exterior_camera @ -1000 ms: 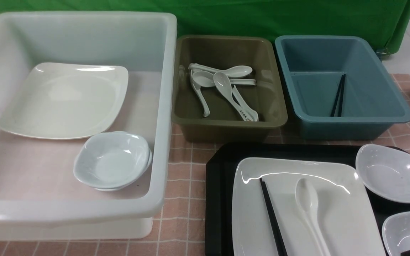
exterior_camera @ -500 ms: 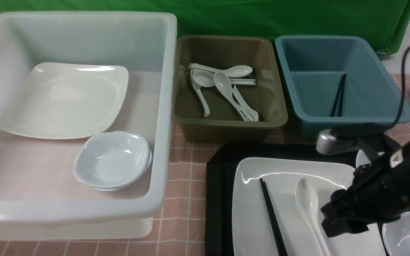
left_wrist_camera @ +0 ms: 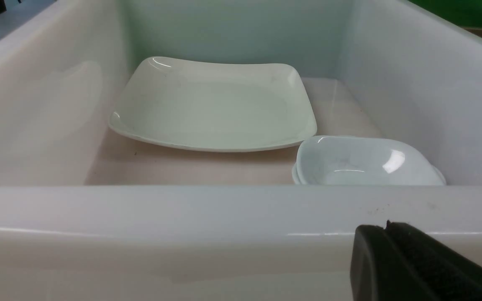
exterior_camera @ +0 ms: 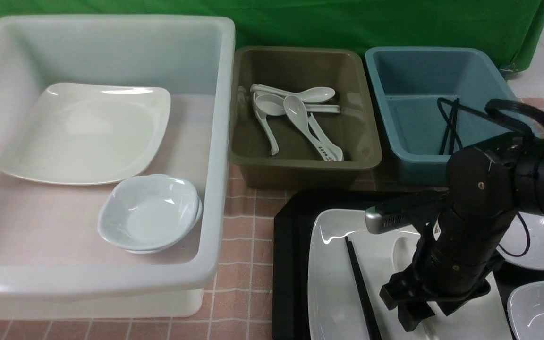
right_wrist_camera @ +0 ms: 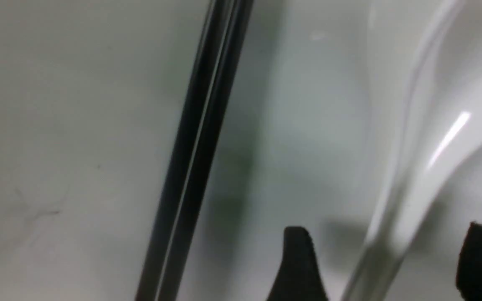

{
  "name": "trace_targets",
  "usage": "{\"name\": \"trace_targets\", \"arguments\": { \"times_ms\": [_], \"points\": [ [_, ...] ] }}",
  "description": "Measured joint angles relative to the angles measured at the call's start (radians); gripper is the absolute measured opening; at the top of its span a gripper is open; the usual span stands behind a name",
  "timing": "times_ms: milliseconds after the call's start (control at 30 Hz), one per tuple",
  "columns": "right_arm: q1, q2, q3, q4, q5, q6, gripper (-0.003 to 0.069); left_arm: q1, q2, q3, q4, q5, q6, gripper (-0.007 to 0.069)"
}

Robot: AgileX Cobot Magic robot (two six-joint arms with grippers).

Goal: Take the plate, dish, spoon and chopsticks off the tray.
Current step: Use the right arm to grab a soup spoon from the plate, then use the right arm to put the soup spoon into the small storage box in the middle

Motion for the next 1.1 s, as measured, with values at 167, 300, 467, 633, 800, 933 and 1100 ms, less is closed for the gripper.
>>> {"name": "trace_targets", "arguments": {
  "times_ms": [167,300,467,633,800,933,1100],
  "points": [
    [0.000,0.010,-0.001,0.000,0.000,0.001,0.0275,0.000,0.000,0.000,0.000,0.000,0.000,0.0004],
    [0.000,0.009,-0.001,-0.001,0.014,0.001,0.0173,0.000,0.000,0.000,0.000,0.000,0.000,0.0004],
    [0.000,-0.022,-0.016,-0.001,0.057,0.001,0.0181,0.000,0.000,0.000,0.000,0.000,0.000,0.0004],
    [0.000,-0.076,-0.141,-0.003,0.115,-0.006,0.0181,0.000,0.000,0.000,0.000,0.000,0.000,0.0004],
    [0.000,-0.069,-0.382,-0.004,0.093,-0.017,0.0181,0.000,0.000,0.000,0.000,0.000,-0.001,0.0004],
    [0.000,0.046,-0.635,-0.003,-0.056,-0.019,0.0181,0.000,0.000,0.000,0.000,0.000,-0.001,0.0004],
    [-0.005,0.236,-0.845,-0.003,-0.171,-0.007,0.0181,0.000,0.000,0.000,0.000,0.000,-0.001,0.0004]
  ]
}}
